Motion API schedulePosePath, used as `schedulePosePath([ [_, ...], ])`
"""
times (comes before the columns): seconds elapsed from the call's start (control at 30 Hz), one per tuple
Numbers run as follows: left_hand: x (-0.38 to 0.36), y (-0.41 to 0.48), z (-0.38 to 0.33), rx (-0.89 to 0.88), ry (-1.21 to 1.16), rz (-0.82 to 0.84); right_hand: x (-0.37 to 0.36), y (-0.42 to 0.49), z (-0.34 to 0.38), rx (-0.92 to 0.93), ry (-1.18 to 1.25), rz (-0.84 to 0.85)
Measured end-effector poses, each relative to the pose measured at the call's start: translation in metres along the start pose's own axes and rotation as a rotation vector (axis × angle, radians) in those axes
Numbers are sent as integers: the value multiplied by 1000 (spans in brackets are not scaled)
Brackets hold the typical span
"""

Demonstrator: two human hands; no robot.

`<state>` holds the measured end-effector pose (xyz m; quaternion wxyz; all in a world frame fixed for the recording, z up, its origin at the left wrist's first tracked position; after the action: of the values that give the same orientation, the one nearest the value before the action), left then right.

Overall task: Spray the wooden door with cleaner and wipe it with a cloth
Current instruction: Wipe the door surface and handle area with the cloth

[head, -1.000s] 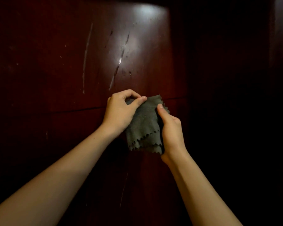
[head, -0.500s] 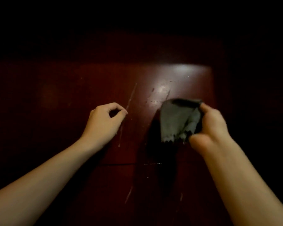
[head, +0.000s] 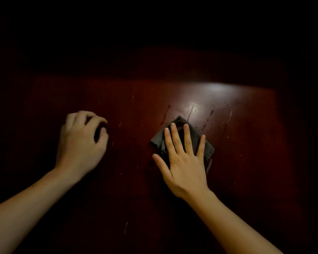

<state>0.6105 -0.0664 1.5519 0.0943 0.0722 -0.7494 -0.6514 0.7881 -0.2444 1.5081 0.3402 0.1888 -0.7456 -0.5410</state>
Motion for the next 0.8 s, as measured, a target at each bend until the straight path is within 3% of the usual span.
schedulePosePath([
  [0.17,0,21,41,63,6,-54,-3,21,30,93,-74,117],
  [0.3,2,44,78,142,-86,-134,-3,38,60,184,-103,118],
  [0.47,13,59,110,94,-232,-198,-26,49,168,667,-126,102],
  [0.53,20,69,116,89,-332,-220,-32,62,183,779,-176,89],
  [0.6,21,75,124,129,-470,-233,-16,105,167,680,-199,13],
  [0.73,17,64,137,128,-582,-220,27,187,72,62,-78,-41],
  [0.8,21,63,143,152,-639,-224,30,185,74,-68,-51,-65],
])
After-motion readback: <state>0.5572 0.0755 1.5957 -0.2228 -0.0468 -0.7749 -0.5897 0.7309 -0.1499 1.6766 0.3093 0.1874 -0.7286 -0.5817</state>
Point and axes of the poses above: each hand's wrist, its own y-axis towards the middle knuckle, its own x-axis out of the back of the hand, z = x × y, the point moved 9 cm from there along y, towards the middle knuckle, and after that the axes turned 2 degrees about x, right-handed, at the moved point
